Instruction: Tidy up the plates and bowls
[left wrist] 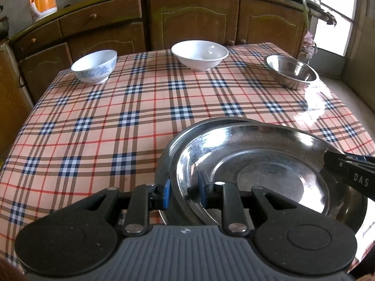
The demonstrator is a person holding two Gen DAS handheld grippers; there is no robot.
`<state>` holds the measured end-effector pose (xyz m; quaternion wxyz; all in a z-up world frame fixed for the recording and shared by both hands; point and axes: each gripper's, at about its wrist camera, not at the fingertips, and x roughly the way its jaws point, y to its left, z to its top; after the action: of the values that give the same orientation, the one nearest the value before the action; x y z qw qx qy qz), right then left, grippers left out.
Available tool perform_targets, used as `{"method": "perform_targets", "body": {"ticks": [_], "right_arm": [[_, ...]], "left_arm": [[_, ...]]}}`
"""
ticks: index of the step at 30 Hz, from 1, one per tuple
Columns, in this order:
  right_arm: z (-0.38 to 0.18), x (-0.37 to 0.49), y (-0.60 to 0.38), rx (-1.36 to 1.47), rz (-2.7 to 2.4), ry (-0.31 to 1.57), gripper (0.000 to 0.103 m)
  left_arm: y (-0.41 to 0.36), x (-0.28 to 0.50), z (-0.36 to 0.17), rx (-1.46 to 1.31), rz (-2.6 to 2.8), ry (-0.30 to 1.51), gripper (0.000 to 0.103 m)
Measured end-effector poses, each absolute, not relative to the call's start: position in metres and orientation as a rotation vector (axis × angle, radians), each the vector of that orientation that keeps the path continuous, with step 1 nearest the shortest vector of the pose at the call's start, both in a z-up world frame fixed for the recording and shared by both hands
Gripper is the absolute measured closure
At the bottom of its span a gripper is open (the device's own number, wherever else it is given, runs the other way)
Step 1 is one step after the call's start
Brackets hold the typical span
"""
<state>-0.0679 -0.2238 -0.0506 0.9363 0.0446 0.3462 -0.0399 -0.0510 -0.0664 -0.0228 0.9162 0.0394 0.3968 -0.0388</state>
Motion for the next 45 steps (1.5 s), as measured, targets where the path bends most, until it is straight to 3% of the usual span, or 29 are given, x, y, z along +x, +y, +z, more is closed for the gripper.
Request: {"method": "perform_targets", "body": {"ticks": [39,45], "right_arm": [[-0.071,-0.045,-0.207,0.062,-0.040,0.749,0.080],[-0.072,-0.043,-0.205,0.047,-0.032,0.751,0.075]], "left_arm": [[-0.048,-0.034,-0.042,0.057,-0.057,0.817,0.078],[-0.050,-0.034,-0.043,0.078,-0.066,0.810,0.076]]}}
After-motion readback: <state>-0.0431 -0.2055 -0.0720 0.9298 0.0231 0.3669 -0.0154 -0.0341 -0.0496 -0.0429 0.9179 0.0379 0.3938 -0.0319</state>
